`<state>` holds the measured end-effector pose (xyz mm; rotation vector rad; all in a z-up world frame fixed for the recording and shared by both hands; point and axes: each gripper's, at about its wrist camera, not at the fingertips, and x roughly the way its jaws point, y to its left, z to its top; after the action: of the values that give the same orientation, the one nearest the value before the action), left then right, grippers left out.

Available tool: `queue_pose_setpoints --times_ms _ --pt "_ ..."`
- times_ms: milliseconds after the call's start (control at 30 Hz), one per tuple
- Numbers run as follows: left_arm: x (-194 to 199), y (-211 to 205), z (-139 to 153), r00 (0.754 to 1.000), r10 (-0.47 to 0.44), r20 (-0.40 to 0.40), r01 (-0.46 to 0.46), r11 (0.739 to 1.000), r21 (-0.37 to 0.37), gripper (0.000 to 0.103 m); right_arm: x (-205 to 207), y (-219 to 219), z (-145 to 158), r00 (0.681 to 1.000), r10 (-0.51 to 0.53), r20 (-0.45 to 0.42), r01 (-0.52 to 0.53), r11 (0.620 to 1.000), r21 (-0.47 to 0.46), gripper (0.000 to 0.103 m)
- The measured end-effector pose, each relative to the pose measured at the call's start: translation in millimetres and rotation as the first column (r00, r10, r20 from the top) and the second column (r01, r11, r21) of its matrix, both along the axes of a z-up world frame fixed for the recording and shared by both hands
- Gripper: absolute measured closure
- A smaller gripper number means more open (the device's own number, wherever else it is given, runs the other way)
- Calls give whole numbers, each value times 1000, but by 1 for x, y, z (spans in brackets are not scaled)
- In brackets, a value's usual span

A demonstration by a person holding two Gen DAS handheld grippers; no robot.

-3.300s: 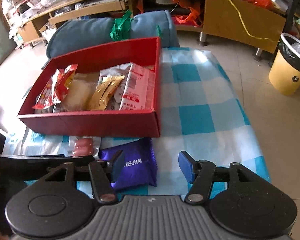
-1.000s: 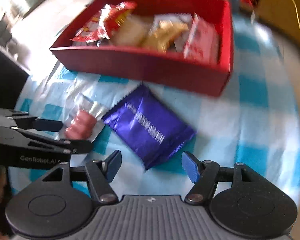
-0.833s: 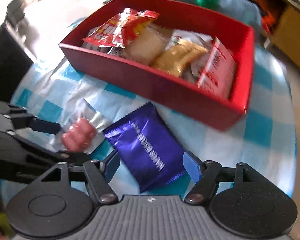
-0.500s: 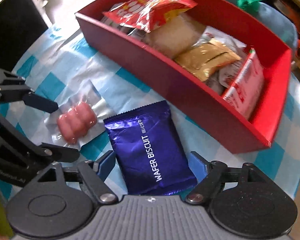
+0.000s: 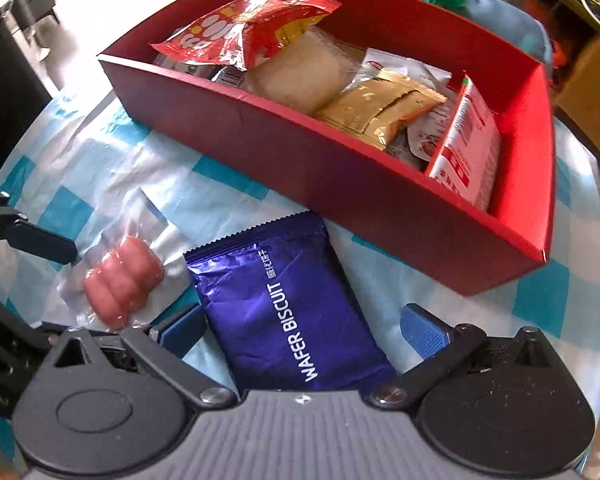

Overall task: Organize snacks
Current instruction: 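Grasp pink sausage vacuum pack with left tool while right lifts wafer packet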

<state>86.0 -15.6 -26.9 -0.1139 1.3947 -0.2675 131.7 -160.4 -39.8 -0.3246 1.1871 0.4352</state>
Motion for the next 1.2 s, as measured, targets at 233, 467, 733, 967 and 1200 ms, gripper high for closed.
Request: queue_pose_setpoints --times_ms 233,467,733,967,1200 --pt "1 -6 -3 1000 21 3 -21 1000 12 6 -12 -9 13 996 -91 9 91 996 -7 36" --pt "6 -26 -7 998 33 46 -36 997 68 8 -27 -43 32 971 -233 57 232 973 19 37" --pt "6 -42 -3 995 22 93 -34 992 124 29 -30 -56 57 951 -292 100 283 954 96 37" --pt "5 -32 5 996 37 85 -43 996 77 29 -33 -47 53 955 -281 96 274 958 84 37" --pt "5 -21 20 994 42 99 -45 999 26 29 -39 -38 52 955 -278 100 270 958 94 37"
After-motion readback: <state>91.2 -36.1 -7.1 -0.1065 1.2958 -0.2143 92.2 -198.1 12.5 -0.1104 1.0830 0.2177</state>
